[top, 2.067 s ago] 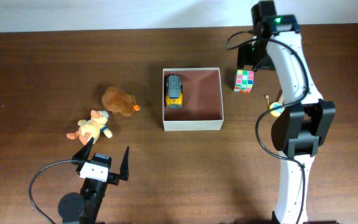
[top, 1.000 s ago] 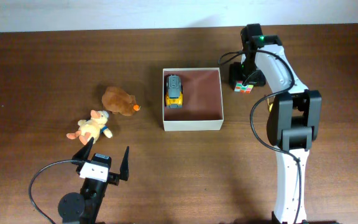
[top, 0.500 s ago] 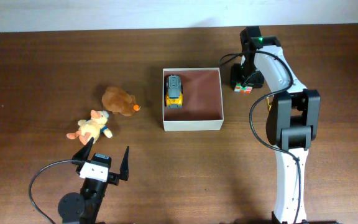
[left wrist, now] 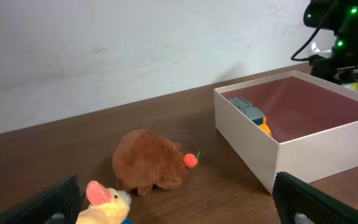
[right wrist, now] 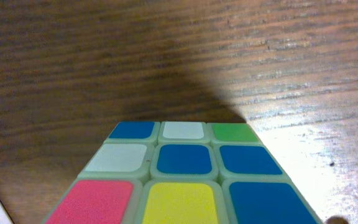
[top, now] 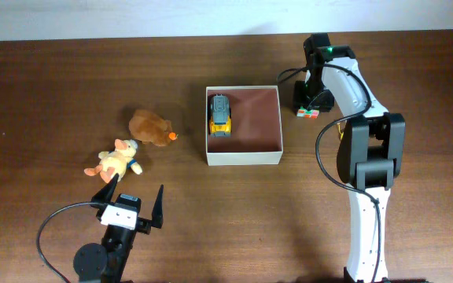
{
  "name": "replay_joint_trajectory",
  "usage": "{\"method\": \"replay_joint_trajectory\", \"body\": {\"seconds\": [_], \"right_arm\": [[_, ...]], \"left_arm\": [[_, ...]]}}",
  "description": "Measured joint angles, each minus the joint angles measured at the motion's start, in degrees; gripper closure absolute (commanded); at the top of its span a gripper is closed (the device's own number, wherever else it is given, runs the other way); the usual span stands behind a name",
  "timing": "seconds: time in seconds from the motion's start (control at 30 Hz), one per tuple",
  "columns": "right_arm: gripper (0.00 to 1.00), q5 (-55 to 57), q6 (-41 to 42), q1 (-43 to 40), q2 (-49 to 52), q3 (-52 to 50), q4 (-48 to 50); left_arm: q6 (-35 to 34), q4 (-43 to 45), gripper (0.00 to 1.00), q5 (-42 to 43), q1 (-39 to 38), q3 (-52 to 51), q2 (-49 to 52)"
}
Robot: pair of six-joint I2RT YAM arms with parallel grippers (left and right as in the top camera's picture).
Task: Pack container
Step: 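Grasp the Rubik's cube with right gripper and lift, then carry the Rubik's cube left into the box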
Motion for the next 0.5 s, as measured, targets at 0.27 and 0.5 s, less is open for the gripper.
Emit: {"method": "replay_joint_trajectory", "body": {"seconds": [0.27, 0.5], "right_arm": [[0.5, 0.0, -0.59, 0.0, 0.68, 7.74, -9.75], [0.5, -1.64, -3.58, 0.04, 0.7, 22.73, -20.24]], "left_arm": [[0.0, 0.0, 0.01, 0.0, 0.0, 0.0, 0.0], [0.0, 0.0, 0.01, 0.0, 0.0, 0.0, 0.0]]}}
